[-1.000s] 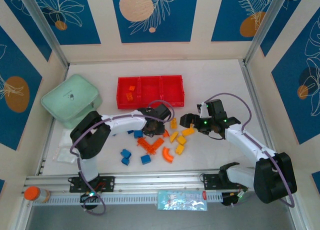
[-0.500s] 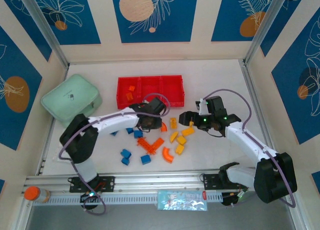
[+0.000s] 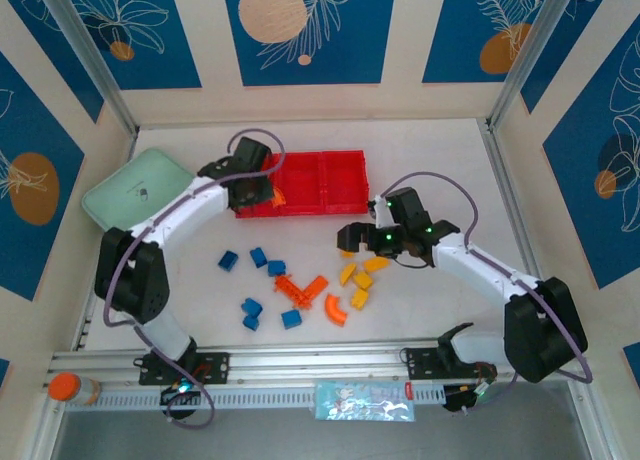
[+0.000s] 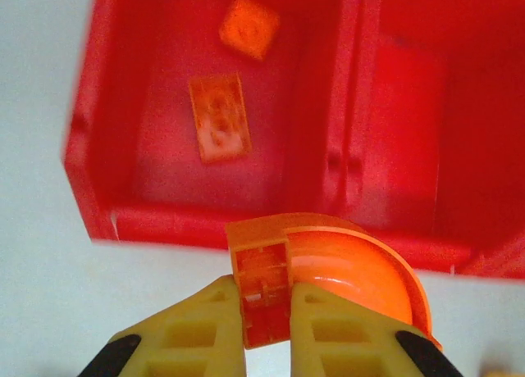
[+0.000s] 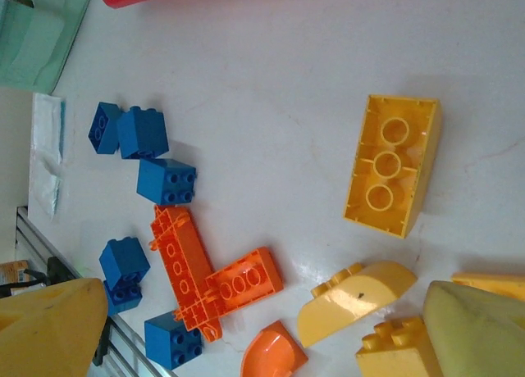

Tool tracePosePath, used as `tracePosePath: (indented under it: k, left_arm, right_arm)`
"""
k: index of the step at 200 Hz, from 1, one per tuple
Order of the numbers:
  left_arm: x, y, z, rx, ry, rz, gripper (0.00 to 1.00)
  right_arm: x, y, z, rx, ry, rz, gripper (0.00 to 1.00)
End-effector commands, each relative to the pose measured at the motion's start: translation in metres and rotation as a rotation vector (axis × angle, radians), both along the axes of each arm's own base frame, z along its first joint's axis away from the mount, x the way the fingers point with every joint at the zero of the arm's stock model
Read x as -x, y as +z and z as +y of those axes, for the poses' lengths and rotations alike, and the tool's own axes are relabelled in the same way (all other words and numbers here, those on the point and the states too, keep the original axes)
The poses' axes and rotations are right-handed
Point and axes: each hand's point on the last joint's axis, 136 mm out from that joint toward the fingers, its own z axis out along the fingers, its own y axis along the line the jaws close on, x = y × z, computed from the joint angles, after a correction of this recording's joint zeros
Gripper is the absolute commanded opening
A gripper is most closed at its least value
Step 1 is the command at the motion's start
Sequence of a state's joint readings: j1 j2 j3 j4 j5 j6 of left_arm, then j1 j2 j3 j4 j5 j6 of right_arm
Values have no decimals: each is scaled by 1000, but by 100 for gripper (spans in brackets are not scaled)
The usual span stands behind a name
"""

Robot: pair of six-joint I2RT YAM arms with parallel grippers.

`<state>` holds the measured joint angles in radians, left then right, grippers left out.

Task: Sort the legos into containers by color
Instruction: Place the lego in the container, then pick up the lego from the middle-left of the table.

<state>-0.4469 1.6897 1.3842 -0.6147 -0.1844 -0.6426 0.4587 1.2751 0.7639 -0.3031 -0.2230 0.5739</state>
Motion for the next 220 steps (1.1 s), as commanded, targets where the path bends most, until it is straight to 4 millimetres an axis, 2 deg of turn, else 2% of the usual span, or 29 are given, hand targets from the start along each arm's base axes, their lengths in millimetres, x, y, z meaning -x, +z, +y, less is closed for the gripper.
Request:
tracePosePath:
  k: [1, 40, 58, 76, 84, 102, 119, 140, 167, 197, 220]
  left_arm:
    - [-30, -2, 16, -47, -16, 6, 16]
    - [-83, -14, 37, -71, 40, 9, 16]
    - [-99, -24, 45, -72, 64, 41, 17]
    - [-111, -26, 50, -89, 73, 44, 18]
    - [-115, -26, 51, -102, 80, 39, 20]
    - [-119, -25, 49, -97, 70, 34, 35]
    - [-120, -18, 47, -86, 63, 24, 40]
    - [-115, -7, 45, -74, 50, 16, 40]
    - [-97, 6, 36, -15, 5, 12, 39]
    - [-58, 14, 15, 76, -79, 3, 39]
    - [-19, 17, -6, 91, -173, 5, 40]
  right_arm:
    - [-13, 14, 7, -17, -12, -35, 99]
    - [-18, 15, 8, -14, -20, -40, 99]
    - [-20, 18, 8, -16, -20, -42, 99]
    - [-21, 21, 8, -16, -18, -49, 99]
    - [-22, 22, 8, -14, -20, -53, 99]
    - [-23, 22, 6, -11, -23, -55, 99]
    - [-24, 24, 6, -17, -23, -55, 99]
    - [-24, 25, 4, -14, -20, -54, 99]
    - [-21, 24, 2, 4, -9, -48, 99]
    - [-10, 17, 0, 24, 15, -12, 99]
    - [1, 11, 0, 40, 33, 13, 99]
